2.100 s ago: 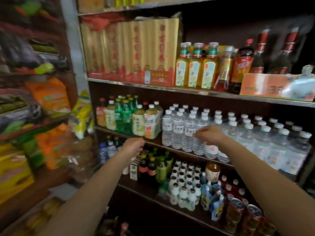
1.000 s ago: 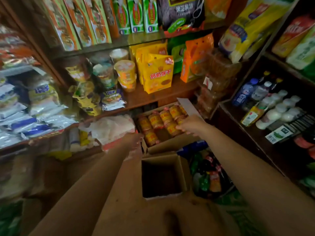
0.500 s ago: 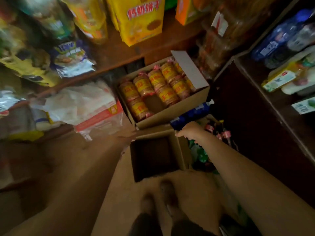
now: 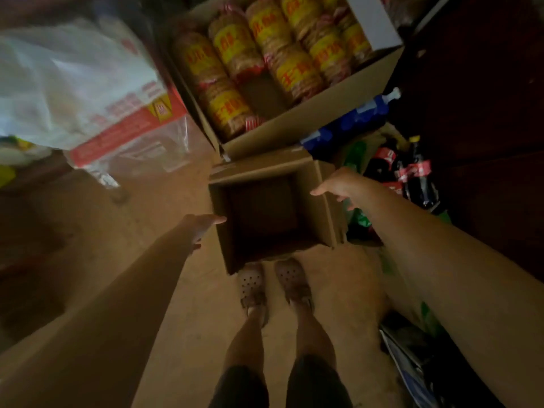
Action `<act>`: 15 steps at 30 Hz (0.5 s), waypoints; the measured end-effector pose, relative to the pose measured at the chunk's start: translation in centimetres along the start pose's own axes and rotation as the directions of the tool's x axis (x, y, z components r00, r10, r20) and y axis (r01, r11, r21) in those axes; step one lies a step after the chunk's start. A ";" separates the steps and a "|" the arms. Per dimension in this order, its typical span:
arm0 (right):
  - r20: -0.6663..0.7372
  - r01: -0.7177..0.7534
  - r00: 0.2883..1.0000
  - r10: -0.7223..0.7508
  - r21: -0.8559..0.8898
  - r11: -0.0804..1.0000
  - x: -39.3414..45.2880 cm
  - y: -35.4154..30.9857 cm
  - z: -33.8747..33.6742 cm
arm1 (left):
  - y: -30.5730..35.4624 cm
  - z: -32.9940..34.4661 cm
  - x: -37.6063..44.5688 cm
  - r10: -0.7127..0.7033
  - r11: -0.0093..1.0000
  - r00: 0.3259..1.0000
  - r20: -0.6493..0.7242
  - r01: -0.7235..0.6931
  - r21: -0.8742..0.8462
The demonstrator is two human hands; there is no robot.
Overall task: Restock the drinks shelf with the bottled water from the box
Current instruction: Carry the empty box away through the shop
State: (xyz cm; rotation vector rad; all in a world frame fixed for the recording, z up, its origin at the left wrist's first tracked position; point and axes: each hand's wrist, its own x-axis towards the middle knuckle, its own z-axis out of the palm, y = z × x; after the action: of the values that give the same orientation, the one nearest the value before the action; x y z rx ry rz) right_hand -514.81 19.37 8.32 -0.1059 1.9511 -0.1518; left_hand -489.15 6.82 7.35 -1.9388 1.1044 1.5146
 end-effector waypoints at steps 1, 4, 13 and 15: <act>-0.002 -0.003 1.000 0.003 0.000 1.000 0.9 0.4 0.5 | -0.6 0.5 1.1 0.002 1.000 1.000 0.009 -0.002 0.006; -0.035 -0.015 0.999 0.014 -0.022 1.000 3.6 2.1 1.9 | -1.5 2.2 3.4 0.013 1.000 0.999 0.040 -0.014 0.026; -0.019 0.022 1.000 -0.018 0.183 0.983 10.1 6.2 5.0 | -3.3 6.0 9.2 0.143 0.984 0.986 -0.081 -0.151 -0.095; -0.029 0.035 0.999 -0.031 0.156 0.987 11.0 6.8 5.6 | -3.8 6.4 10.0 0.166 0.980 0.980 -0.113 -0.177 -0.088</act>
State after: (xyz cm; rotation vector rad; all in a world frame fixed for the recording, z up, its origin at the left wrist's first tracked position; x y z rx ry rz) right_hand -513.72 24.13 -4.89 -0.0332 1.9570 -0.3287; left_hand -489.04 10.63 -4.47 -2.0554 1.2948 1.5989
